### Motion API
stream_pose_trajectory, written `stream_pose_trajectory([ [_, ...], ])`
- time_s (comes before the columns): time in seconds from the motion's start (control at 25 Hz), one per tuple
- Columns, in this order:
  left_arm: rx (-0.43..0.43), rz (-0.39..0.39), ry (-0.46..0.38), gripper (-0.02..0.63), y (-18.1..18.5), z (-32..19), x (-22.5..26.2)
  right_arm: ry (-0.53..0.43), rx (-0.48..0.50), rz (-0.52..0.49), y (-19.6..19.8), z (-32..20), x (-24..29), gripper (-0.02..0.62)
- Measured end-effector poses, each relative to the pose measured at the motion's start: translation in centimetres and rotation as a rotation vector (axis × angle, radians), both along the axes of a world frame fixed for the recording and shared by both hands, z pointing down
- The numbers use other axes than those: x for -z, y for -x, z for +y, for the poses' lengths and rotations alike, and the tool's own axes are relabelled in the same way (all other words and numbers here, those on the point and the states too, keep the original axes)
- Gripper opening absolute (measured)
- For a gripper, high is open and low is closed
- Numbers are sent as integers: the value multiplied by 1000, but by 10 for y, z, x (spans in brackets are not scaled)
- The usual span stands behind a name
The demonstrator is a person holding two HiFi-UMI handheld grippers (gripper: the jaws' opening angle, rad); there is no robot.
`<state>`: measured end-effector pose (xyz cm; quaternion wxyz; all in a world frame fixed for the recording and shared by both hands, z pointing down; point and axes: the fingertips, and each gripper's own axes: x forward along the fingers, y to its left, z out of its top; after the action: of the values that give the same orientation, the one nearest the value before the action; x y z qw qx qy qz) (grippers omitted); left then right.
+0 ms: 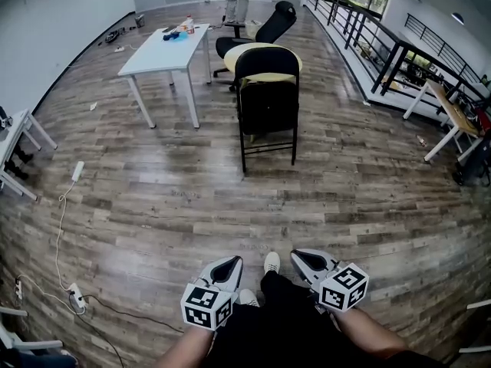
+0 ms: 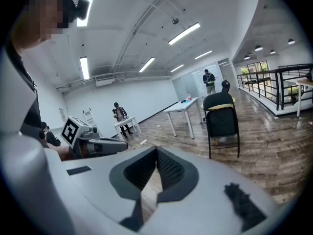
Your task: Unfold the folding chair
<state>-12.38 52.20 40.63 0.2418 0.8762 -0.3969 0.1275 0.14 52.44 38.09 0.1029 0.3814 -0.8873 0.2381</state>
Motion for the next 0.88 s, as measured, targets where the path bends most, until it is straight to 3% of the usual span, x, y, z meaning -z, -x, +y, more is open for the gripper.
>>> stream_pose_trajectory([
  [0.44,72,8,43,8,29,-17,-16,45,64,-28,31,-34,-24,5],
  [0.88,105,15,87,8,41,-90,-18,63,12,-55,25,-116,-35,5],
])
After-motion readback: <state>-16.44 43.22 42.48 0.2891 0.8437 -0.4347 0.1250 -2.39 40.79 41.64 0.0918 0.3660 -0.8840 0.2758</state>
